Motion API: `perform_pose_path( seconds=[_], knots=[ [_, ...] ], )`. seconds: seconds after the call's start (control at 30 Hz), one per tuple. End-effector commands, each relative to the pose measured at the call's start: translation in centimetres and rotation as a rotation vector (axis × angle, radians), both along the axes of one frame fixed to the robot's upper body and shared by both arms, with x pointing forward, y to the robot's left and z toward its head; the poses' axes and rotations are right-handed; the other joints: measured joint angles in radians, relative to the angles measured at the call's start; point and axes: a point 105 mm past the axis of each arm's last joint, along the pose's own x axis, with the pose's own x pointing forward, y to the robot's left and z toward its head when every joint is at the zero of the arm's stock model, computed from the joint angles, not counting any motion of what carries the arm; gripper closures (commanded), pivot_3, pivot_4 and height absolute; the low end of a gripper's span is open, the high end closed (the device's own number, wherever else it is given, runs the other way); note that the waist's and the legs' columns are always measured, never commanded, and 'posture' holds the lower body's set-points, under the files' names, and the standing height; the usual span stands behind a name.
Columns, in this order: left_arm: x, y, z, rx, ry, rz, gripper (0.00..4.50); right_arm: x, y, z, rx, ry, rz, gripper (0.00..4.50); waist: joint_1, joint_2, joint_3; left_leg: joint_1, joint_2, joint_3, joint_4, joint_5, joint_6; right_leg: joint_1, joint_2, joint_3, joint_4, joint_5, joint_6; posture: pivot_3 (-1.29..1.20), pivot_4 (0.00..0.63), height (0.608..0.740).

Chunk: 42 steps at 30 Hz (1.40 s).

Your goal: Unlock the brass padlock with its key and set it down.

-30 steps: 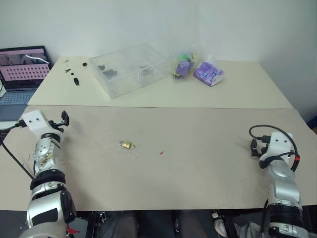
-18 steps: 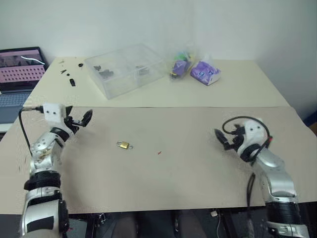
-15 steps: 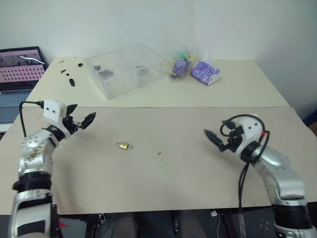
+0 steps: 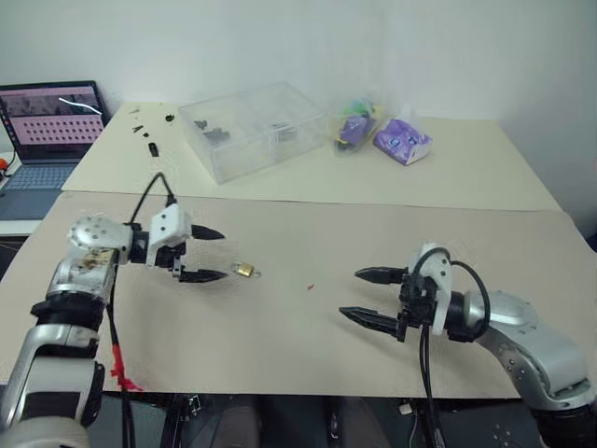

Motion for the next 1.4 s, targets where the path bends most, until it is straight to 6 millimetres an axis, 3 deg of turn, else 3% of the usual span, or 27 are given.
perform_pose_path(
  seconds=[0.03, 0.27, 0.43, 0.6, 1.03, 1.13, 1.4],
  knots=[
    [0.6, 0.0, -0.3, 0.062, 0.004, -0.05, 0.07, 0.0, 0.1, 0.6, 0.001, -0.058, -0.038, 0.0, 0.001, 0.0, 0.0, -0.002, 0.0, -0.001, 0.002, 0.0, 0.001, -0.001, 0.0, 0.0, 0.001, 0.0, 0.0, 0.0, 0.15, 0.726],
    [2.4, -3.1, -2.1, 0.048, 0.073, -0.056, 0.07, -0.2, -0.8, 1.1, 0.008, -0.092, -0.135, 0.0, 0.016, 0.0, 0.0, -0.006, -0.001, -0.004, 0.009, -0.001, 0.001, 0.0, 0.0, -0.001, 0.001, 0.0, 0.006, 0.0, 0.15, 0.726],
    [2.4, -4.2, -3.5, 0.05, 0.173, -0.05, 0.07, -0.5, -1.3, 1.3, 0.0, -0.101, -0.173, 0.0, 0.015, 0.0, 0.0, -0.007, -0.001, -0.006, 0.013, -0.002, 0.003, 0.002, 0.0, -0.003, 0.001, 0.0, 0.007, 0.0, 0.15, 0.726],
    [2.4, -3.7, -4.8, 0.133, 0.223, -0.011, 0.07, -0.6, -1.8, 1.8, -0.014, -0.122, -0.21, 0.0, 0.017, 0.001, -0.001, -0.006, -0.002, -0.007, 0.015, -0.002, 0.003, 0.004, 0.0, -0.003, 0.002, 0.0, 0.007, 0.0, 0.15, 0.726],
    [2.5, -2.6, -5.0, 0.146, 0.225, 0.035, 0.07, 0.3, -2.2, 1.9, -0.034, -0.142, -0.238, 0.0, 0.012, 0.007, -0.011, -0.005, -0.001, -0.007, 0.018, -0.002, 0.003, 0.006, 0.0, -0.004, 0.003, 0.001, 0.008, 0.0, 0.15, 0.726],
    [2.5, -2.7, -5.1, 0.141, 0.226, 0.037, 0.82, 0.5, -2.4, 2.0, -0.041, -0.148, -0.242, 0.0, 0.008, 0.007, -0.011, -0.005, -0.001, -0.007, 0.018, -0.002, 0.003, 0.006, 0.0, -0.004, 0.003, 0.001, 0.008, 0.0, 0.15, 0.726],
    [2.5, -3.1, -5.1, 0.128, 0.226, 0.035, 3.68, 0.5, -2.5, 2.0, -0.043, -0.151, -0.248, 0.0, 0.006, 0.007, -0.011, -0.005, -0.001, -0.007, 0.018, -0.006, 0.005, 0.005, 0.0, -0.004, 0.002, -0.001, 0.007, 0.0, 0.15, 0.726]
  ],
)
